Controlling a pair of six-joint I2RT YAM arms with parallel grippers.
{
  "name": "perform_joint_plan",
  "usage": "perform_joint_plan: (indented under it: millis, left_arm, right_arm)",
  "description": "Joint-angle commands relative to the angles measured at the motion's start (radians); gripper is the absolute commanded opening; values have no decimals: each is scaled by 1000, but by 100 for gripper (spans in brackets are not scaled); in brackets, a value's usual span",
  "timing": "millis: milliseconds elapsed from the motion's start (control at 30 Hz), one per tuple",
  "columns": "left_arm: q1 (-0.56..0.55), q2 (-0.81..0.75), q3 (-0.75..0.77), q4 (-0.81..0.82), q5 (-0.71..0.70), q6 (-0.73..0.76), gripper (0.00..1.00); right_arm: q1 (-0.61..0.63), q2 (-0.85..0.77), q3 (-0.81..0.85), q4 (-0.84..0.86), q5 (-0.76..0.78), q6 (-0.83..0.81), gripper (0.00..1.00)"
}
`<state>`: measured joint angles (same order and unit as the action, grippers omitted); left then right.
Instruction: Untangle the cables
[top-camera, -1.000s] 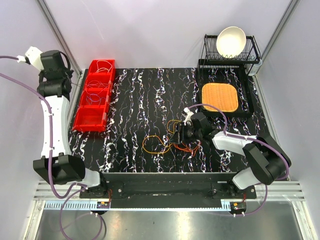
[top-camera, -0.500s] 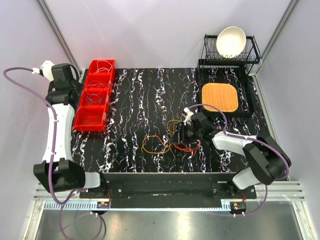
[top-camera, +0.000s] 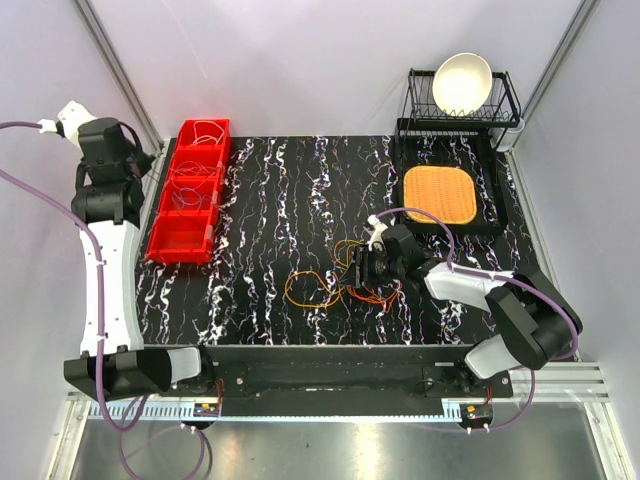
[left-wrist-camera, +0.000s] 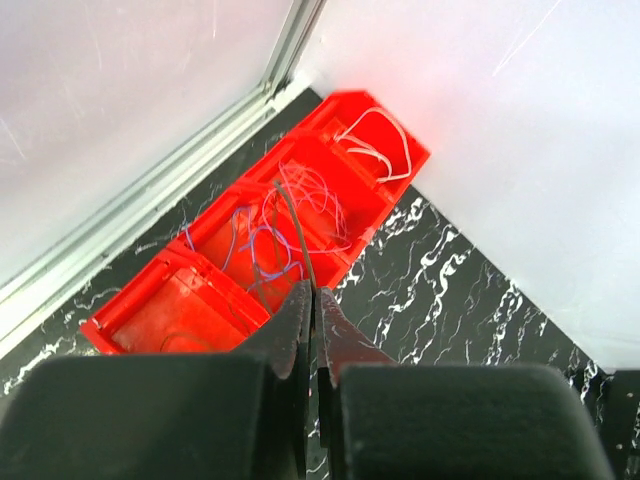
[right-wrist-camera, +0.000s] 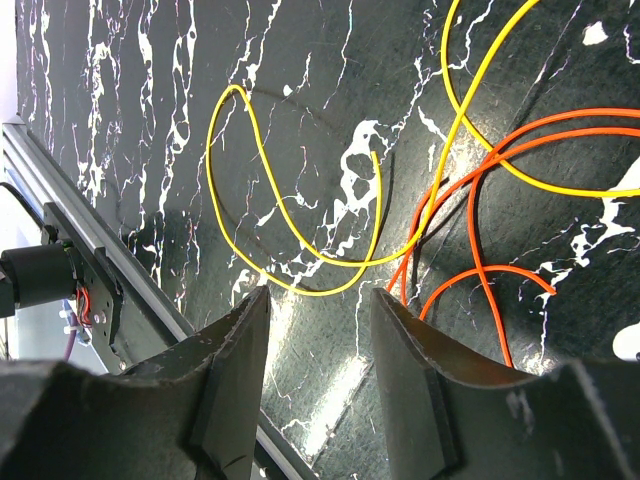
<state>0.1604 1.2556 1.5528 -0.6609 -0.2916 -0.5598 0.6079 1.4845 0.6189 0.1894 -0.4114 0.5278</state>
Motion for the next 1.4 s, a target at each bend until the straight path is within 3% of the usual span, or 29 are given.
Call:
perform_joint_plan:
  millis: [0,733,1100,1367]
  left_arm:
    - [-2,-51,20,-8,6,31,0]
    - [27,-110,-151,-57,-142,47,0]
    - [126,-166,-154,-88,-83,98,0]
    - [129,-171,-215,-75,-18,116,0]
  right_arm:
    - [-5,0,38,18,0,-14,50]
    - [-5,11,45,8,-3,-14,50]
    - [-7,25,56,1,-4,-14,50]
    - [-5,28,62,-5,-3,-14,50]
